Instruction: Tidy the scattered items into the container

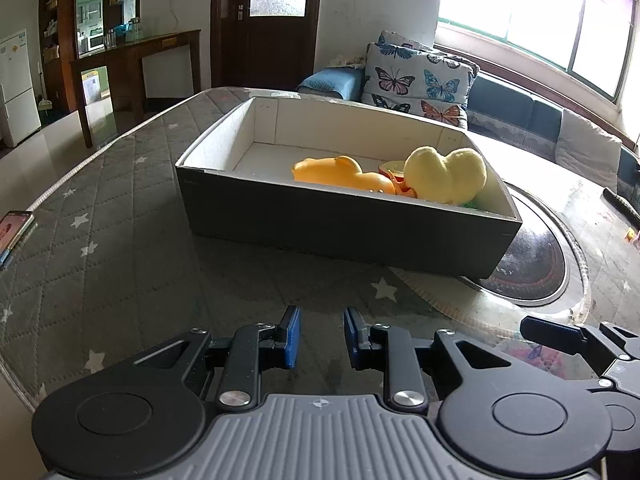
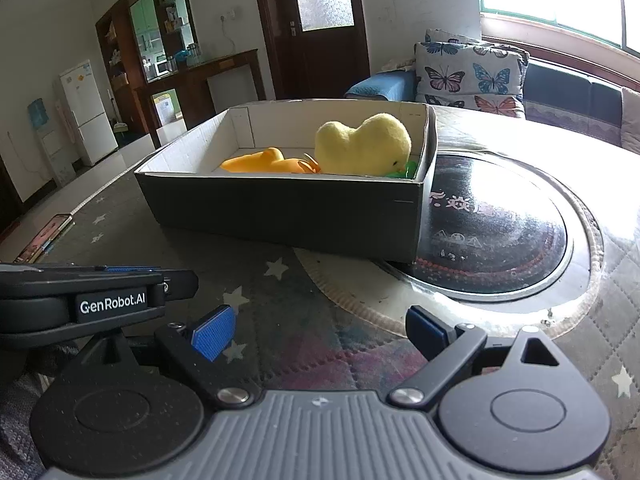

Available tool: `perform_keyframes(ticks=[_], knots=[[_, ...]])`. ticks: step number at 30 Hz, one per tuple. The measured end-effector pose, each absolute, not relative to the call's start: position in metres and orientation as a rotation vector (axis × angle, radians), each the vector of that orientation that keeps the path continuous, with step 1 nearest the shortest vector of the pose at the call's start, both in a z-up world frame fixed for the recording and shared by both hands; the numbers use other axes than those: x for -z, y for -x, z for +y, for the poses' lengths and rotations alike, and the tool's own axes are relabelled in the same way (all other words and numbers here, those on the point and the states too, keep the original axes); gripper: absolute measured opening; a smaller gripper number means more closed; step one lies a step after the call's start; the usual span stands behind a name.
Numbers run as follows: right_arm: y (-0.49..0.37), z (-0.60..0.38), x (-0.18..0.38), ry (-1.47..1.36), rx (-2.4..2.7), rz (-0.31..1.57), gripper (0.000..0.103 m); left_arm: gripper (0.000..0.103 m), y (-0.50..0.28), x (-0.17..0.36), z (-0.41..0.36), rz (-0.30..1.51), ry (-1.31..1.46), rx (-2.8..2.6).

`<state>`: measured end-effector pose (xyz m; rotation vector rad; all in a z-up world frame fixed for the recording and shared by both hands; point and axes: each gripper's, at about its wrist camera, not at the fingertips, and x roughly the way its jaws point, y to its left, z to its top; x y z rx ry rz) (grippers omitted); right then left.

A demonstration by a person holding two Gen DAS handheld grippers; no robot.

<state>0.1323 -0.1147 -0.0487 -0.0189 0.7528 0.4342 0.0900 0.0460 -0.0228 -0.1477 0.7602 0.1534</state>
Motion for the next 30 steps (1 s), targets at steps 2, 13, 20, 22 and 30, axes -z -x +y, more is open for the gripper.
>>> perform_keyframes(ticks=[2,13,20,22,30], knots=[[-0.134,-0.114,0.049,0.019,-0.434,0.755,0.094,0.026,-0.091,0.022,0.046,0.760,0.147,-0.154],[-0.144,-0.109,0.047,0.025,-0.434,0.762,0.094,0.026,-0.100,0.018,0.053,0.766,0.151,-0.161],[-0.151,-0.107,0.045,0.024,-0.435,0.767,0.094,0.026,-0.106,0.017,0.054,0.775,0.146,-0.160],[-0.153,-0.106,0.045,0.026,-0.432,0.769,0.094,0.026,-0.108,0.016,0.055,0.778,0.145,-0.160],[-0.162,-0.104,0.043,0.030,-0.423,0.782,0.094,0.026,-0.117,0.015,0.055,0.790,0.136,-0.156]])
